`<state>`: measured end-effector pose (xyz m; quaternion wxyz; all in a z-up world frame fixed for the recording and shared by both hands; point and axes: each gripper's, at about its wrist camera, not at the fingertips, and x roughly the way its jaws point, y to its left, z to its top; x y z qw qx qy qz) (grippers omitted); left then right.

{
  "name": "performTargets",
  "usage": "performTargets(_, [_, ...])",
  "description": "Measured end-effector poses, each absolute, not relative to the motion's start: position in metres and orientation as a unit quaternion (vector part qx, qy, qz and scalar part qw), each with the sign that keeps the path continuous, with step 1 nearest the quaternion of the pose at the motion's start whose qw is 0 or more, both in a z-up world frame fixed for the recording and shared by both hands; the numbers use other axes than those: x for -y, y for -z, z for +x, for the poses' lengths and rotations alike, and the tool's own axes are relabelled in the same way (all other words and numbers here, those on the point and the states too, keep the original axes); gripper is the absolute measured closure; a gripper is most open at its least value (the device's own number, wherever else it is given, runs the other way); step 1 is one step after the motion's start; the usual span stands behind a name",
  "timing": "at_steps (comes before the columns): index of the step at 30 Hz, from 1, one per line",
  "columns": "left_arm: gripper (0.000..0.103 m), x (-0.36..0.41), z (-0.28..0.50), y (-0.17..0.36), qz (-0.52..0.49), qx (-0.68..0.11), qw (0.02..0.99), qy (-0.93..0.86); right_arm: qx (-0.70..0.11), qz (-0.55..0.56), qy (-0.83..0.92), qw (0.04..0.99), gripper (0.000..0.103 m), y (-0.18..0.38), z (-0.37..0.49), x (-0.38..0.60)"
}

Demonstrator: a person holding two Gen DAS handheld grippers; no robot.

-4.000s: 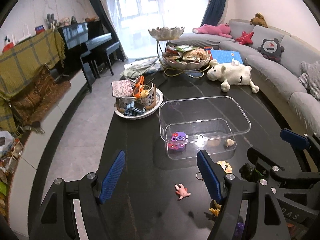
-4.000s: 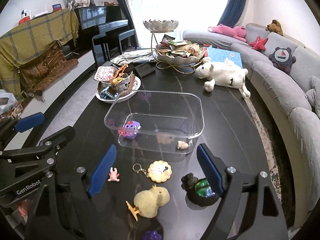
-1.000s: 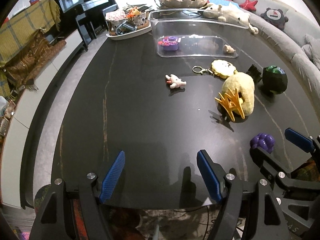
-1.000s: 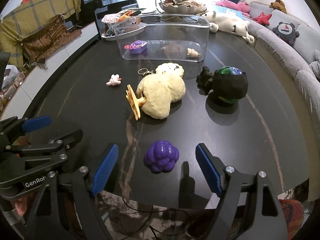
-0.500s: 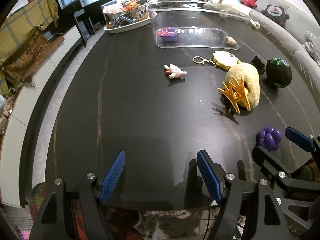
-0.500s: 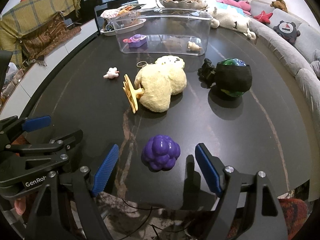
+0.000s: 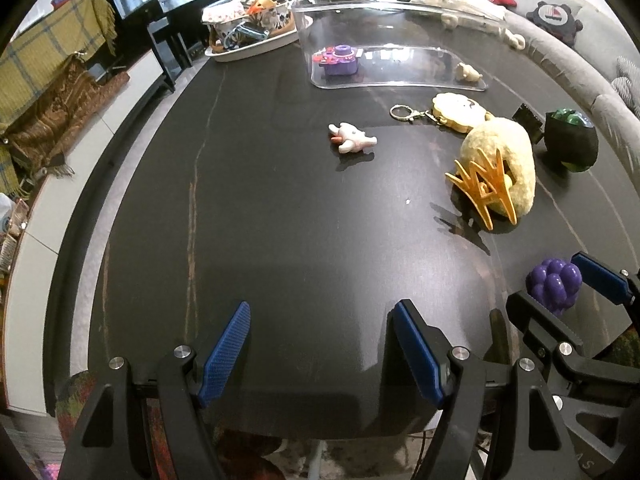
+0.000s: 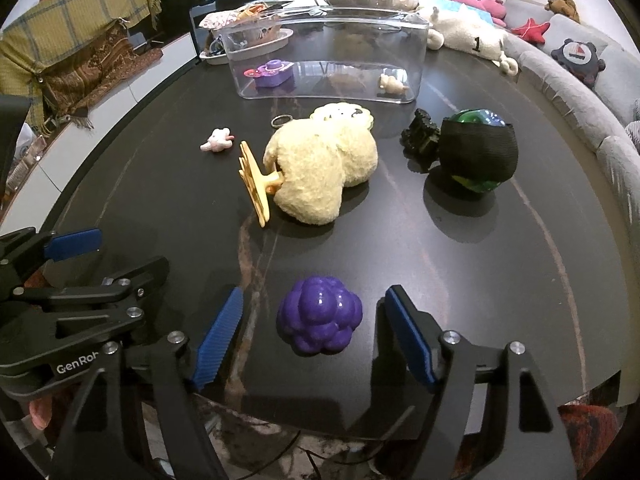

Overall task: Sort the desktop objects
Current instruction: 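Close the right tool on the purple bumpy ball while the left tool moves toward the yellow plush chick, then close the left tool around the yellow plush chick while the right tool holds the purple ball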

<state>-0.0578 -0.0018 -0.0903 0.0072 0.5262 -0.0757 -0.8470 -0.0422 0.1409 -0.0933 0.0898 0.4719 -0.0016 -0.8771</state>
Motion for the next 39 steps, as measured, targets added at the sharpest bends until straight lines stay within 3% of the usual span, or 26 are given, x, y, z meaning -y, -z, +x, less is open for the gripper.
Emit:
performTargets(6, [0.032,-0.002,-0.057,0.09,0.526,0.081,0.0,0.847,-0.019,0.472,0.877,0.092,0.047,0.093,-0.041,-0.135])
performTargets(10, [0.033,-0.006,-0.056,0.089,0.53,0.076,-0.013,0.845,-0.03,0.473,0.876,0.087,0.063,0.092,-0.039,-0.133])
performTargets(39, [0.032,-0.025,-0.056,0.035,0.491,0.048,-0.045,0.869,0.002,0.411,0.909,0.064,0.063,0.035,-0.027,-0.159])
